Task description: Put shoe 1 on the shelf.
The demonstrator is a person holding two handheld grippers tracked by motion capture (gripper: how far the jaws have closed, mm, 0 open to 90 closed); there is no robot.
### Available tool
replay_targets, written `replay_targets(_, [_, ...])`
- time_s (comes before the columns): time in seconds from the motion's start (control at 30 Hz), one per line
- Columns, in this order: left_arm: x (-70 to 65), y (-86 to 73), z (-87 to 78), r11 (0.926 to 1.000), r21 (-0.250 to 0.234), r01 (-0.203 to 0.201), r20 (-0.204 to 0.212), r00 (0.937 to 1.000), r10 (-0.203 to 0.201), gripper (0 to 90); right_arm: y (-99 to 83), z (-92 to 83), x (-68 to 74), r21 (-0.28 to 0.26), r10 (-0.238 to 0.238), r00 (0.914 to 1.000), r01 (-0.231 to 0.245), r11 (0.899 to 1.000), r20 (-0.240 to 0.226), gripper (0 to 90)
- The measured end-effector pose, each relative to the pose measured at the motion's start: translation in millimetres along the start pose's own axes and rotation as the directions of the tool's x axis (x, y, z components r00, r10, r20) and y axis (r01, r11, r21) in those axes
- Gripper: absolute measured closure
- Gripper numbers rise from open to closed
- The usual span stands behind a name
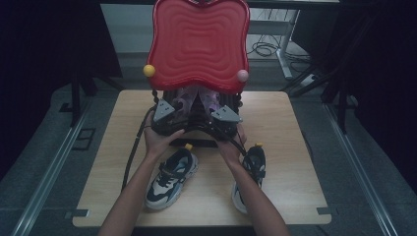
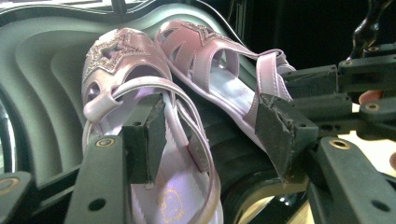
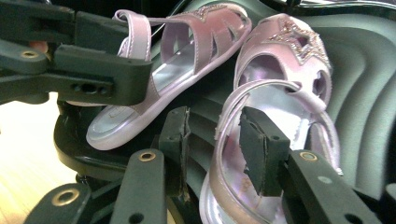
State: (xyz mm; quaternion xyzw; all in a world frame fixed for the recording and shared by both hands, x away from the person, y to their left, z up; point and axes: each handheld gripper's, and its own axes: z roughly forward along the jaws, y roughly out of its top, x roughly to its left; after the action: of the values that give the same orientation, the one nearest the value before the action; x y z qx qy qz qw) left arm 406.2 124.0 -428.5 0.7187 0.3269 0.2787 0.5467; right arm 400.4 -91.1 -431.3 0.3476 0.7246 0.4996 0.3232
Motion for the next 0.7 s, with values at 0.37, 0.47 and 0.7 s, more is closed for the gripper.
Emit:
replay_targets(0.37, [-2.7, 1.0, -23.1, 0.9999, 0.002, -0.01, 0.004, 0.9999, 0.01, 46.6, -0.7, -15.6, -5.2, -0.011, 0.016, 0.9997, -0.016, 1.0, -0.016, 65.3])
replay_targets(0.47, [-3.2, 0.7, -27.4, 1.0, -0.002, -0.007, 0.005, 1.0, 0.007, 46.7, -1.2, -18.9, -6.3, -0.009, 0.024, 0.9994, -0.025, 1.0, -0.023, 65.3])
replay_targets(0.7, [-3.4, -0.9, -42.7, 0.9997, 0.015, 0.02, 0.029, 0.9994, -0.02, 47.7, -0.5, -30.8, -10.6, -0.006, 0.048, 0.9962, -0.048, 0.999, -0.072, 65.3])
